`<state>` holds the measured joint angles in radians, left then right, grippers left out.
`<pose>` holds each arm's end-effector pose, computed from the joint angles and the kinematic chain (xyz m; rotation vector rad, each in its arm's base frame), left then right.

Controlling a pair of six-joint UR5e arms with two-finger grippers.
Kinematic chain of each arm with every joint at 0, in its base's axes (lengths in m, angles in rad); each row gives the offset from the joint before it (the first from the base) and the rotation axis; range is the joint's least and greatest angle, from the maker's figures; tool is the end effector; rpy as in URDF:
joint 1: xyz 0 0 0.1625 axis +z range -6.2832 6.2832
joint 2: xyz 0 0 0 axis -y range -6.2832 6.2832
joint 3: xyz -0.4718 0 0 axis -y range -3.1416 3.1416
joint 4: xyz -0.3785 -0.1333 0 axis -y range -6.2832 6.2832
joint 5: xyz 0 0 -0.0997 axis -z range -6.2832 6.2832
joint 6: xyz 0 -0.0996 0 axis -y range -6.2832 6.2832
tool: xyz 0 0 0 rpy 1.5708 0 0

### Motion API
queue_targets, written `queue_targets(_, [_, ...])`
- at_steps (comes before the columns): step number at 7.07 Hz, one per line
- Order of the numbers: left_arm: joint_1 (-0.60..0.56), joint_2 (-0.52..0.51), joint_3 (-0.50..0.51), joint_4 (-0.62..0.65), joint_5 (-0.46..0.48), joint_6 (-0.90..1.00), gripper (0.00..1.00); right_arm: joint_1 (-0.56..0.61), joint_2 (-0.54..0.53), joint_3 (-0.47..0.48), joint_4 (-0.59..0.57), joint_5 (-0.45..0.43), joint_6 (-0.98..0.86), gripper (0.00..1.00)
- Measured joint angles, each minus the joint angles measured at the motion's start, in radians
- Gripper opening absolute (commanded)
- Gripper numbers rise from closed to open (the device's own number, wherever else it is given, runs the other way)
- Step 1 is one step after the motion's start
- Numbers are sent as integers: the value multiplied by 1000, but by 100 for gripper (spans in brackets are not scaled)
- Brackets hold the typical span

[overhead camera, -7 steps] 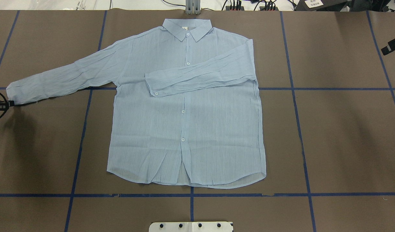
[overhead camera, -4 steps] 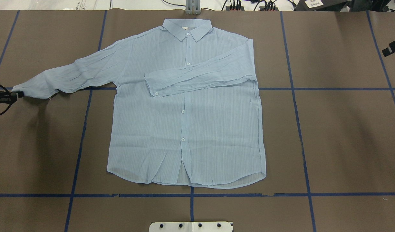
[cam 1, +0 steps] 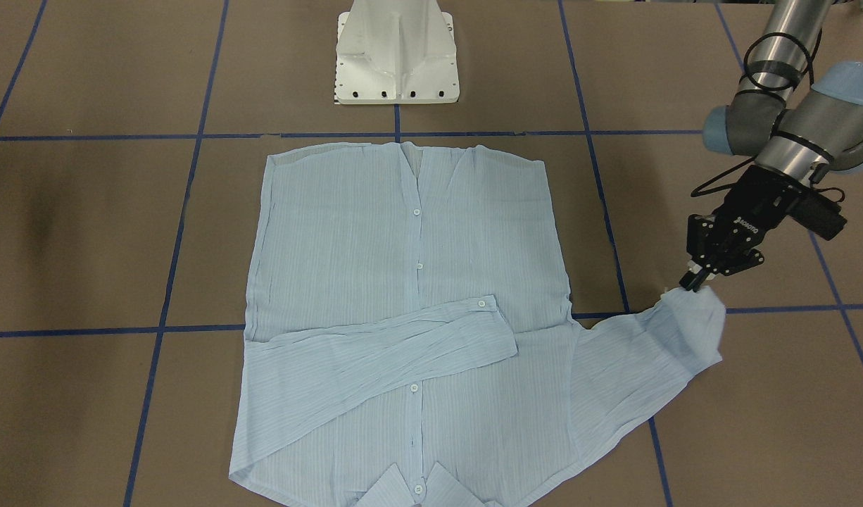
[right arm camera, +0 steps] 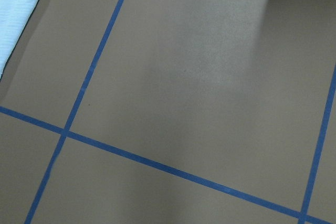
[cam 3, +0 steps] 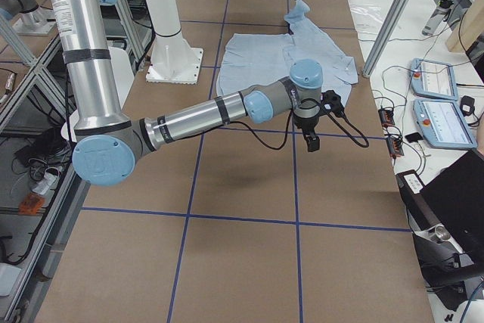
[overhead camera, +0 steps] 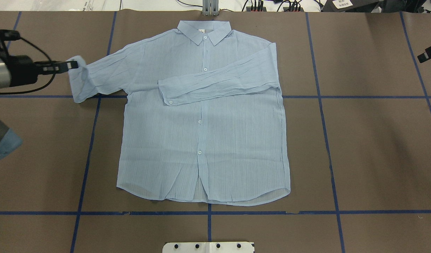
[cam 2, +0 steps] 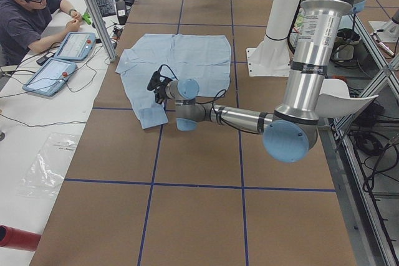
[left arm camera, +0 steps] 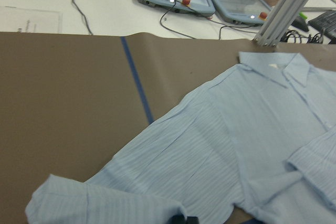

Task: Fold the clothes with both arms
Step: 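Carry the sleeve cuff with the left gripper across the shirt front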

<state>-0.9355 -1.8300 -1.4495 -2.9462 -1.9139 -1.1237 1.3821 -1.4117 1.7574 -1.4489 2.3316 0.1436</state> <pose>0.2729 -0.5383 0.4724 0.7408 1.3250 -0.1314 -0.0401 -0.5547 0.5195 0.3153 -0.8105 -0.2200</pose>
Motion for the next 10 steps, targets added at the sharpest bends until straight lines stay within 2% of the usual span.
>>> queue_targets(1, [61,-119,9,79,16,-82,0,0,-2,-1,1,0,0,100])
queue_targets(3, [190,-338,26,262,118,-204,0,-1,-4,-3,1,-1,0,100])
queue_targets(5, [268,-476,86,325,205,-262,0,-1,-5,-6,1,-1,1,100])
queue_targets(7, [349,-563,182,335,288,-273,0,-2,-5,-12,1,-2,0,100])
queue_targets(8, [387,-577,209,336,321,-273,11,-2,-4,-15,1,-2,0,100])
queue_targets(9, [424,-592,237,336,362,-273,85,-2,-4,-19,1,-2,0,100])
queue_targets(10, [457,-618,272,336,398,-274,100,-2,-4,-20,1,-2,0,100])
